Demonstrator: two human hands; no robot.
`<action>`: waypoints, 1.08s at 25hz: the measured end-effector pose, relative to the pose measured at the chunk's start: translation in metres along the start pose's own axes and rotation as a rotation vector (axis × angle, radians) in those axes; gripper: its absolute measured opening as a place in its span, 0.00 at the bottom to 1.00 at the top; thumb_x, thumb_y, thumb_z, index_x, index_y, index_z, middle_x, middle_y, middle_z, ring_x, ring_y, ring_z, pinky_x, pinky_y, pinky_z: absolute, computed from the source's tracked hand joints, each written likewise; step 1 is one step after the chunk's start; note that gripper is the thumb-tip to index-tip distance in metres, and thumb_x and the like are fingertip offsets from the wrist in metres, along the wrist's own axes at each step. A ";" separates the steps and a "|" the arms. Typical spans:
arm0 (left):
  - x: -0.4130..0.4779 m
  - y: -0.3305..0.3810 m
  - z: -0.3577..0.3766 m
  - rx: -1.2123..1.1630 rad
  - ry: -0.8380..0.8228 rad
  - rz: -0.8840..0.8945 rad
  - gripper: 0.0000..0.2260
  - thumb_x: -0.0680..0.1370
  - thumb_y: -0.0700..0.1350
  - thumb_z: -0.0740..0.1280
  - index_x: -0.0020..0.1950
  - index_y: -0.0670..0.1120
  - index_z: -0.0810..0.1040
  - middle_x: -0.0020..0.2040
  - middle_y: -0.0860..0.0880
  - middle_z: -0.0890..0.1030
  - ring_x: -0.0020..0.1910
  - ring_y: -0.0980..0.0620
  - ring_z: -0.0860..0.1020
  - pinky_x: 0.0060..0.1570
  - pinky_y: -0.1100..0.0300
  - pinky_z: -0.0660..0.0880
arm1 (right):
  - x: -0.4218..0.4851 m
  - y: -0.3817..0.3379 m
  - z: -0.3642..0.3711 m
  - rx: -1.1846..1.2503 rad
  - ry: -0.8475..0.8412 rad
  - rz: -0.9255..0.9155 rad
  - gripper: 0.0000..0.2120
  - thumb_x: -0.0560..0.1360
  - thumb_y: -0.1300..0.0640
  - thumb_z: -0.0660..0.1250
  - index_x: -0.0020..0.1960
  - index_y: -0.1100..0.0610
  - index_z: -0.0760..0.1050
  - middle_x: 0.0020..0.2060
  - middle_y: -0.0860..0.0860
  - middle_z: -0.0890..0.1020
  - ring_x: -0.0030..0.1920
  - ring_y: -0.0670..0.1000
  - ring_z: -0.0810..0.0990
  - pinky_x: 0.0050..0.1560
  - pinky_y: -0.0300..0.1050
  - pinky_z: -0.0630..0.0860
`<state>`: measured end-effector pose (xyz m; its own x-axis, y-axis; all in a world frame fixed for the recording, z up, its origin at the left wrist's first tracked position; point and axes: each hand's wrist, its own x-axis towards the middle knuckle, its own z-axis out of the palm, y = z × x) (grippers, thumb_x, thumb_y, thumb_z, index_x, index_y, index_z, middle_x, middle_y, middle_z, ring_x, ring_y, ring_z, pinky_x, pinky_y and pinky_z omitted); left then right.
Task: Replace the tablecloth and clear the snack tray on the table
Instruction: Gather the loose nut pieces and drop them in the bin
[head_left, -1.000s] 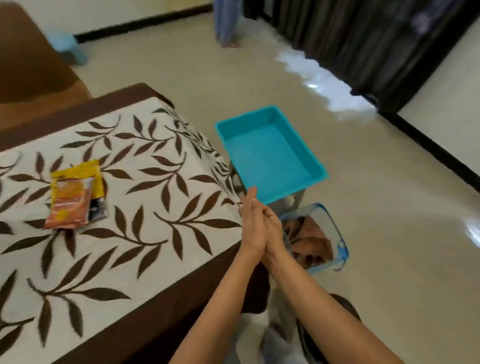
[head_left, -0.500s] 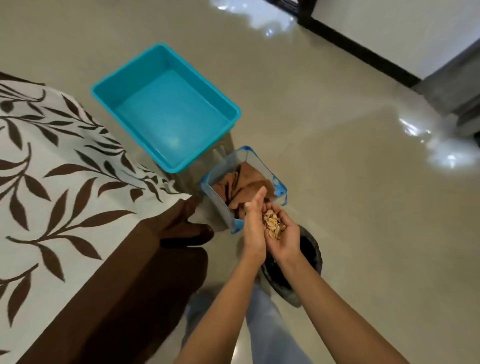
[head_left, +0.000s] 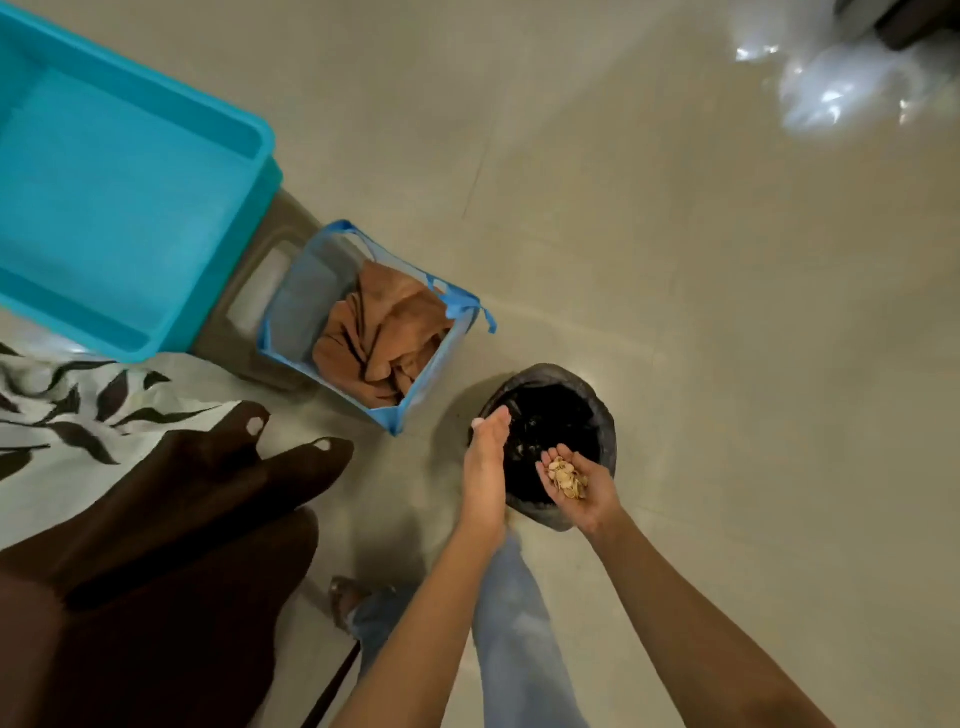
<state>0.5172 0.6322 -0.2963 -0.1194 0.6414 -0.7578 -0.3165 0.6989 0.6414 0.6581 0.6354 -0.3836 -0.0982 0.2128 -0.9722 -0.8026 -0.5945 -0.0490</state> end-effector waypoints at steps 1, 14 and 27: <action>0.004 -0.007 -0.004 0.005 0.011 -0.014 0.25 0.83 0.58 0.48 0.74 0.45 0.66 0.73 0.48 0.68 0.72 0.55 0.66 0.70 0.62 0.60 | 0.014 -0.006 -0.009 -0.017 0.046 -0.021 0.10 0.81 0.61 0.55 0.49 0.64 0.74 0.43 0.58 0.79 0.48 0.55 0.78 0.49 0.52 0.80; 0.028 -0.049 -0.029 0.019 0.078 -0.042 0.22 0.84 0.55 0.48 0.72 0.48 0.69 0.69 0.54 0.72 0.69 0.58 0.69 0.68 0.64 0.61 | 0.078 -0.013 -0.023 -0.456 0.327 -0.081 0.25 0.82 0.55 0.57 0.76 0.58 0.56 0.75 0.53 0.62 0.75 0.55 0.58 0.73 0.49 0.56; -0.069 0.115 -0.060 -0.299 0.177 0.255 0.34 0.75 0.67 0.54 0.68 0.43 0.72 0.64 0.51 0.77 0.64 0.56 0.74 0.62 0.68 0.69 | -0.120 0.036 0.155 -0.621 -0.235 -0.126 0.10 0.80 0.60 0.57 0.48 0.62 0.76 0.50 0.58 0.81 0.51 0.53 0.80 0.51 0.42 0.77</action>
<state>0.4328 0.6494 -0.1778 -0.3807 0.6991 -0.6053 -0.5115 0.3861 0.7676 0.5495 0.7089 -0.2328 -0.2077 0.4311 -0.8781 -0.3359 -0.8745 -0.3499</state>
